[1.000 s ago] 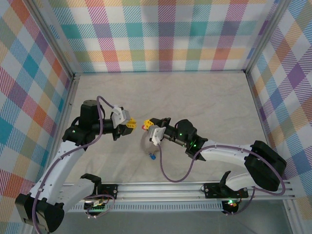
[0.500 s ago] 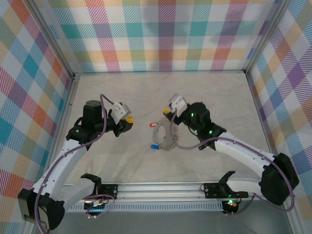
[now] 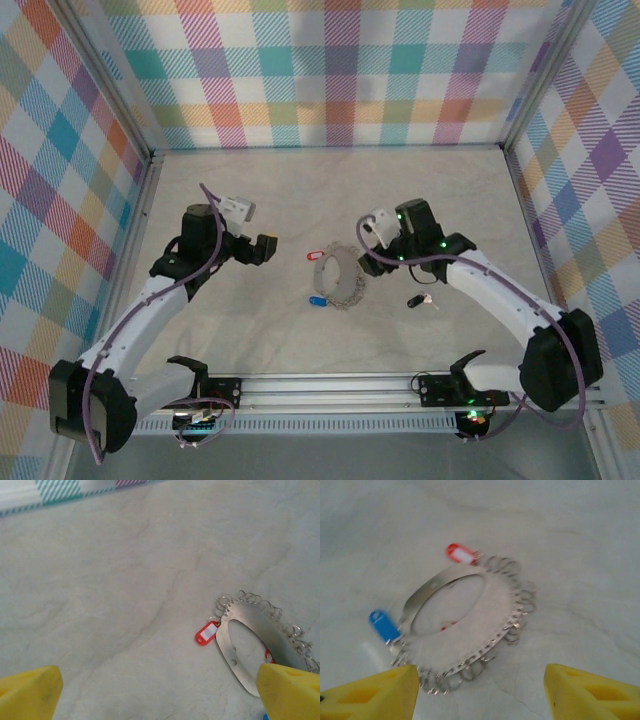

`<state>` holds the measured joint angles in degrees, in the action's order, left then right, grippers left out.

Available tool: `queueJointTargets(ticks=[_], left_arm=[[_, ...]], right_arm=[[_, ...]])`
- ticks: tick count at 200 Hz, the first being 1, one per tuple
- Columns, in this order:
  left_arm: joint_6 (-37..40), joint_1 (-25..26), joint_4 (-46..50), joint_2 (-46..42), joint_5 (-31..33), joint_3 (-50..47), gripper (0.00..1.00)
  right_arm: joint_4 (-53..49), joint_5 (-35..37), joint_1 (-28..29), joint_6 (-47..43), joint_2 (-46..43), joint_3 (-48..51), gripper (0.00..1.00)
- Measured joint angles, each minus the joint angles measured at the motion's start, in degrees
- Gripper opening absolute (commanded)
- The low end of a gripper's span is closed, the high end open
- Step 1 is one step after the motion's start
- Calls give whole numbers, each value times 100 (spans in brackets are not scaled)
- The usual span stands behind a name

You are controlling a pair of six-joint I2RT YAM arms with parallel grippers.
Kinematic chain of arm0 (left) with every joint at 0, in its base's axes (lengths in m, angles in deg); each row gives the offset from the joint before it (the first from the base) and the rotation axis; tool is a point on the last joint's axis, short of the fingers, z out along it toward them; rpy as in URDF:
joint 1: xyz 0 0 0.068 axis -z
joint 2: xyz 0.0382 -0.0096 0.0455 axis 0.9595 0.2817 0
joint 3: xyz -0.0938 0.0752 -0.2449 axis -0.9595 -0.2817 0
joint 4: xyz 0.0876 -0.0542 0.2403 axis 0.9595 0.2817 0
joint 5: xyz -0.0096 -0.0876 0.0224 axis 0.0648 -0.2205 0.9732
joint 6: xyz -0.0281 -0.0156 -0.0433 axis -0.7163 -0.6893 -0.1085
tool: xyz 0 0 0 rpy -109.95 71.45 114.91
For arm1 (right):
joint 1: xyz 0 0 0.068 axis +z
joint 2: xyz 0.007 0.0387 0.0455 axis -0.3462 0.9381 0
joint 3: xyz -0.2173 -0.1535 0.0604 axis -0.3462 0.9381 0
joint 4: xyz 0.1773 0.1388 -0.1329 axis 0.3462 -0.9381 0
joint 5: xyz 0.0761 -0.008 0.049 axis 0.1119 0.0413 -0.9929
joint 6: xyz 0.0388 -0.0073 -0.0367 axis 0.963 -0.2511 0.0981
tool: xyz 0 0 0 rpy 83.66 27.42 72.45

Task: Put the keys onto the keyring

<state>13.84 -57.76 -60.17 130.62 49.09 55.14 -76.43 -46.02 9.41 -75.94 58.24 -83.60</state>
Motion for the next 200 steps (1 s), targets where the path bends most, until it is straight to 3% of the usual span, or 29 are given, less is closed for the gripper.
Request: queueJointTargets(ticks=[24,46,91,111,165,200], left_arm=[[-400,-2,-79,251,-55,-4,100],[-621,-2,-133,243,-92,-2,100],[-942,-2,459,245,367,385,100],[-1029,-2,636,308,560,533,100],[-999,-2,837,328,1023,518,100],[-975,-2,837,352,1086,503,100]], right_arm=[[94,-544,-9,-1316,-518,841,69],[39,-988,-9,-2234,-452,1209,68],[350,-1519,162,-2776,57,1185,61],[496,-1360,470,-1941,424,861,54],[549,-369,894,2129,822,26,45],[114,-581,905,3591,1091,26,41]])
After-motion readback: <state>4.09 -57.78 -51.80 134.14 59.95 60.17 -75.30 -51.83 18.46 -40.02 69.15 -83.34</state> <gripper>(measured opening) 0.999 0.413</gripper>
